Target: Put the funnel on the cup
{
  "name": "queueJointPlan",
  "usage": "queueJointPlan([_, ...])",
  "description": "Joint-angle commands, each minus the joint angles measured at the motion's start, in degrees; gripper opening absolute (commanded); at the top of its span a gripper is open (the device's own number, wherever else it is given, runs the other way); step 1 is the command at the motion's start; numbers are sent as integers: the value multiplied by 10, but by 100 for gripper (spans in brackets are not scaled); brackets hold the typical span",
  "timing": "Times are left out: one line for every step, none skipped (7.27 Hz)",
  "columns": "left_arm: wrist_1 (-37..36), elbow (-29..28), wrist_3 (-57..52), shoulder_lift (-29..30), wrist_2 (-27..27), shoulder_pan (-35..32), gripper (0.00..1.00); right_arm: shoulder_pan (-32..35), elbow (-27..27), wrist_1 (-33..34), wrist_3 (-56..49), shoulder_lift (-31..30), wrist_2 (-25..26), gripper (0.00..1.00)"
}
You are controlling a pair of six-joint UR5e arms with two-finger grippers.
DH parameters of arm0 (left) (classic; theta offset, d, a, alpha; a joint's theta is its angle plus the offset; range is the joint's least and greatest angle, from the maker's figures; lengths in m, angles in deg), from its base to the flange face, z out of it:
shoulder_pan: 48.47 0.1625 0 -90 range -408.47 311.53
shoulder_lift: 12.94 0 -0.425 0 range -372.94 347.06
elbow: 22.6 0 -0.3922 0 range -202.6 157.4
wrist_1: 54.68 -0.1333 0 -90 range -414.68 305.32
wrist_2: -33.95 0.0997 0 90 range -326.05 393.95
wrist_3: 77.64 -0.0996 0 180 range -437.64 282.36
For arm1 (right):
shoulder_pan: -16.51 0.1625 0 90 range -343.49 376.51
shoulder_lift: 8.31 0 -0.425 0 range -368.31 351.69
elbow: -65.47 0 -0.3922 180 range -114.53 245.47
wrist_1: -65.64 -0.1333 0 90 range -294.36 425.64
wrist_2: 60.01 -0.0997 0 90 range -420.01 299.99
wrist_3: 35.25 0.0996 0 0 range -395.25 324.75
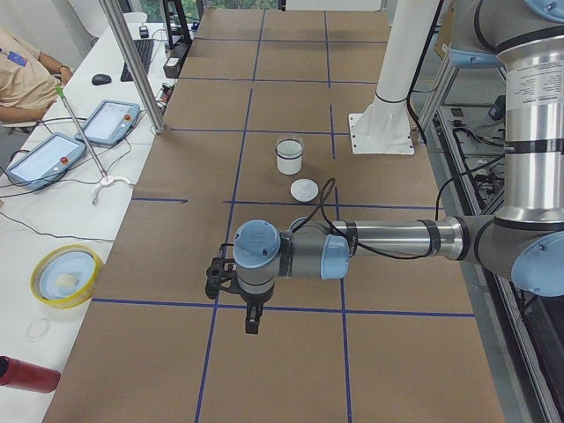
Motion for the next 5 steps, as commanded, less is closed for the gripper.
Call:
queueJointPlan([0, 4, 0, -1, 0, 0, 100, 0, 0, 0, -1, 0, 0, 100])
queueJointPlan([0, 4, 0, -1, -1, 0, 100, 0, 0, 0, -1, 0, 0, 100])
queueJointPlan([0, 7, 0, -1, 0, 0, 100, 0, 0, 0, -1, 0, 0, 100])
queueJointPlan([0, 7, 0, -1, 0, 0, 100, 0, 0, 0, 0, 0, 0, 100])
queueJointPlan([0, 7, 0, -1, 0, 0, 100, 0, 0, 0, 0, 0, 0, 100])
